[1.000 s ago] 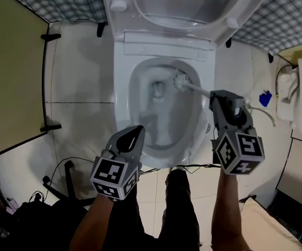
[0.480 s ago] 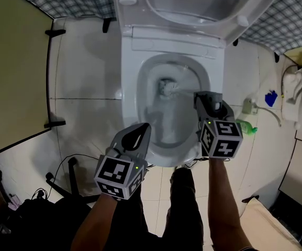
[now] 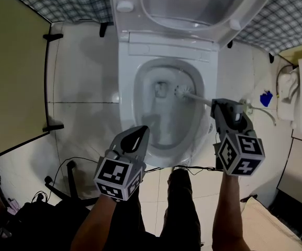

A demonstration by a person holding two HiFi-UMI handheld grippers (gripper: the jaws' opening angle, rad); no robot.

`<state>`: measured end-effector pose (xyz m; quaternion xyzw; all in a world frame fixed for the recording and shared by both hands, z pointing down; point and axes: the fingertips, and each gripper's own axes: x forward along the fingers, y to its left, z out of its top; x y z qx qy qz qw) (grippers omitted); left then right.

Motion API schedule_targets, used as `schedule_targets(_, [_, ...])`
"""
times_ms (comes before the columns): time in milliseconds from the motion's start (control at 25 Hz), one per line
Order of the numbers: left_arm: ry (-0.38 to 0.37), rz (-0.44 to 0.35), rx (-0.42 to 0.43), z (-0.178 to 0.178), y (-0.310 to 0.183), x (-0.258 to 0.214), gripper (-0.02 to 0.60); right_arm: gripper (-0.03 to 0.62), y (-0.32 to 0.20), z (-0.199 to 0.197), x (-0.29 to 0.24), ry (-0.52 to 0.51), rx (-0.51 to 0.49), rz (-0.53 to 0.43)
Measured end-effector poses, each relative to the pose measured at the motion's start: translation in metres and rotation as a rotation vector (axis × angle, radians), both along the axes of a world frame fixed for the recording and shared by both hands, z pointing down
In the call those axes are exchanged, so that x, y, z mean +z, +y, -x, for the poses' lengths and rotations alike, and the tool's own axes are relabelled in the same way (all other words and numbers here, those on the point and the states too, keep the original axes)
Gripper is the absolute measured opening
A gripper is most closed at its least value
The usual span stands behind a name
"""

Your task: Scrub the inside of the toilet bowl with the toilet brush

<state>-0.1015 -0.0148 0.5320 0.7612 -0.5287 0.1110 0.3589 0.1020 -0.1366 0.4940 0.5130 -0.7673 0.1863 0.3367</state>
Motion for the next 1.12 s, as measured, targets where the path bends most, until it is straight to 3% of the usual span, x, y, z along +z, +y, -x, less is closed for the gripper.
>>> schedule_targets(240, [0.001, 0.0, 0.01, -0.005, 0.003, 0.0, 0.008, 0.212, 0.008, -0.004, -0.005, 0.041, -0.011, -0.017])
schedule_targets(520, [-0.004, 0.009, -0.004, 0.0, 0.008, 0.004, 0.008, 0.213, 0.009, 0.029, 0.052, 0.012, -0.038, 0.051])
schedule_targets(720, [-0.015, 0.005, 0.0, 0.004, 0.011, 0.006, 0.008, 0.212, 0.02, 0.058, 0.1, 0.077, -0.129, 0.112])
schedule_targets(1120, [0.013, -0.002, 0.012, -0.011, 0.014, 0.003, 0.008, 0.212, 0.042, 0.003, 0.02, 0.057, -0.057, 0.053])
